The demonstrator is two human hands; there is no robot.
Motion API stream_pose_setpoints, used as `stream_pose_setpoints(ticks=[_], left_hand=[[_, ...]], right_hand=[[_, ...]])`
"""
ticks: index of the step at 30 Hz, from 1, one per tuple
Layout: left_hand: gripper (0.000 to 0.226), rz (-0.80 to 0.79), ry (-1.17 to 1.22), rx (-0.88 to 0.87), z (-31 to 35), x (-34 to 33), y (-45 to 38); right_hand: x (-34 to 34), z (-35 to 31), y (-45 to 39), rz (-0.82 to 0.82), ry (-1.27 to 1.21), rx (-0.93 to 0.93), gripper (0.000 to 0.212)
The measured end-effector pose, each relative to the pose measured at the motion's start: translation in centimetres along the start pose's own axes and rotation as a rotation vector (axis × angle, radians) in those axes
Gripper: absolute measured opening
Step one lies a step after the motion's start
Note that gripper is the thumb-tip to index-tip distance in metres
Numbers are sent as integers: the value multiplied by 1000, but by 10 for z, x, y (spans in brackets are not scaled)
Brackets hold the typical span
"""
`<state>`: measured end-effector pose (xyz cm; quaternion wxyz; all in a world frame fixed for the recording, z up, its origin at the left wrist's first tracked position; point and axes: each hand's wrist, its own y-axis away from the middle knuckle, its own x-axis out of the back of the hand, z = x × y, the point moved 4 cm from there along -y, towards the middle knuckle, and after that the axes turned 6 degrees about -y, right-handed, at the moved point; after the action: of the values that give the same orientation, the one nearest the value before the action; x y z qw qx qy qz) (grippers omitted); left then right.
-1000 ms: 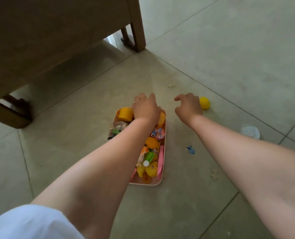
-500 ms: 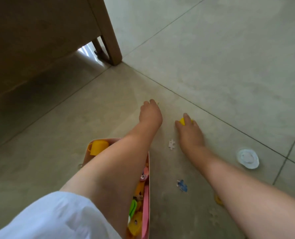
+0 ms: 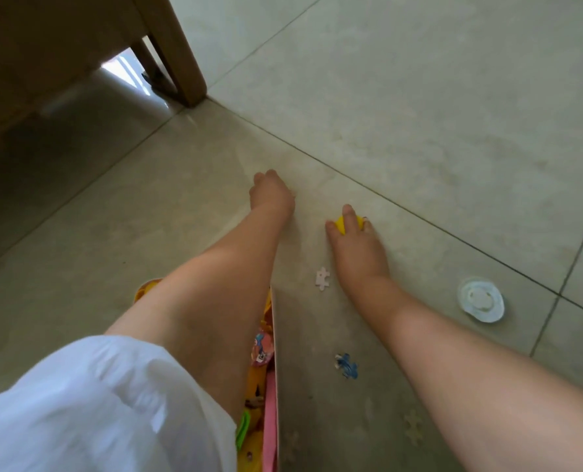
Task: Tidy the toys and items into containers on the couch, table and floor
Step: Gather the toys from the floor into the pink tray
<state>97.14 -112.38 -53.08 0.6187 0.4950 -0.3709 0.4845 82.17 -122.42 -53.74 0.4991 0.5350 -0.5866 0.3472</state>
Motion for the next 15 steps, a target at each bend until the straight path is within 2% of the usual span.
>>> stream_pose_setpoints(ticks=[3,7,10,12,13,15], left_hand=[[23,15,17,-163,7,-2,22],[18,32,104,-235,2,1,62],[21,31,158,-211,-16,17,85],[29,40,182,-158,-34,30,91],[29,42,201,-136,-44,36,94],[23,53,274,-81,-64,53,100]], right_hand=[[4,-3,2,-18,67,24,51],[6,1,-2,-90,73,-4,48],[19,-1,4,-98,-84,-47,33],[27,0,12,-39,-182,-75,28],[28,-2,19,-22,-225,-86,29],[27,-14,32,-39,-319,-66,44]])
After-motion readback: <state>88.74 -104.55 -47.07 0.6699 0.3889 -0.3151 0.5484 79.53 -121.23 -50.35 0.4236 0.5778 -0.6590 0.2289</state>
